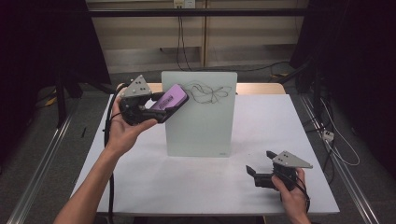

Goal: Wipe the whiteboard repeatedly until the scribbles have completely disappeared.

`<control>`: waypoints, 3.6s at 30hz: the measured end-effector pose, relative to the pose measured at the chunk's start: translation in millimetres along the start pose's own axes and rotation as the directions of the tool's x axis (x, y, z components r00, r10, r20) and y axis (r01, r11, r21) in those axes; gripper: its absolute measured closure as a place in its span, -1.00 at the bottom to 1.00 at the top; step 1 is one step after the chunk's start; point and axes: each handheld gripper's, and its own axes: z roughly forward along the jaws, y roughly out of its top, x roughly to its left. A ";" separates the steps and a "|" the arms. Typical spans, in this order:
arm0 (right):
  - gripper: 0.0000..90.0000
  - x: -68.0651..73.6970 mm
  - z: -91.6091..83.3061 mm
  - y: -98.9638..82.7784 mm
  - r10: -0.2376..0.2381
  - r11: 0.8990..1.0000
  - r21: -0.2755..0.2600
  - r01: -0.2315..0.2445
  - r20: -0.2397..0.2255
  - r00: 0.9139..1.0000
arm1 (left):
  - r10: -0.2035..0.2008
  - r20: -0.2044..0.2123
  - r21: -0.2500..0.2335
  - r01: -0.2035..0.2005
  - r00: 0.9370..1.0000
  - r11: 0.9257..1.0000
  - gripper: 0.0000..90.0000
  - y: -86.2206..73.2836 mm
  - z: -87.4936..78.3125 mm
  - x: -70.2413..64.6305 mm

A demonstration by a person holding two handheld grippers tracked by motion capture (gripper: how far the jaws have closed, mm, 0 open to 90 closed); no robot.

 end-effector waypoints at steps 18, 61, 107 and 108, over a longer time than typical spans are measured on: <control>-0.89 -0.3 -0.2 -0.2 0.002 1.000 0.000 -0.002 0.001 1.000 | 0.041 -0.033 -0.019 -0.041 0.999 0.999 -0.09 10.9 15.8 19.4; -0.89 0.9 1.2 -0.4 0.000 1.000 0.009 0.000 -0.005 1.000 | 0.135 -0.001 0.119 -0.134 0.991 0.984 -0.08 1.4 44.9 -3.8; -0.89 1.1 1.3 -0.3 -0.004 1.000 0.013 0.004 -0.007 1.000 | 0.105 -0.048 0.074 -0.101 0.993 0.992 -0.08 25.1 28.8 18.0; -0.89 1.1 1.2 -0.4 -0.004 1.000 0.013 0.004 -0.007 1.000 | 0.105 -0.044 0.076 -0.101 0.994 0.992 -0.08 25.2 29.7 17.4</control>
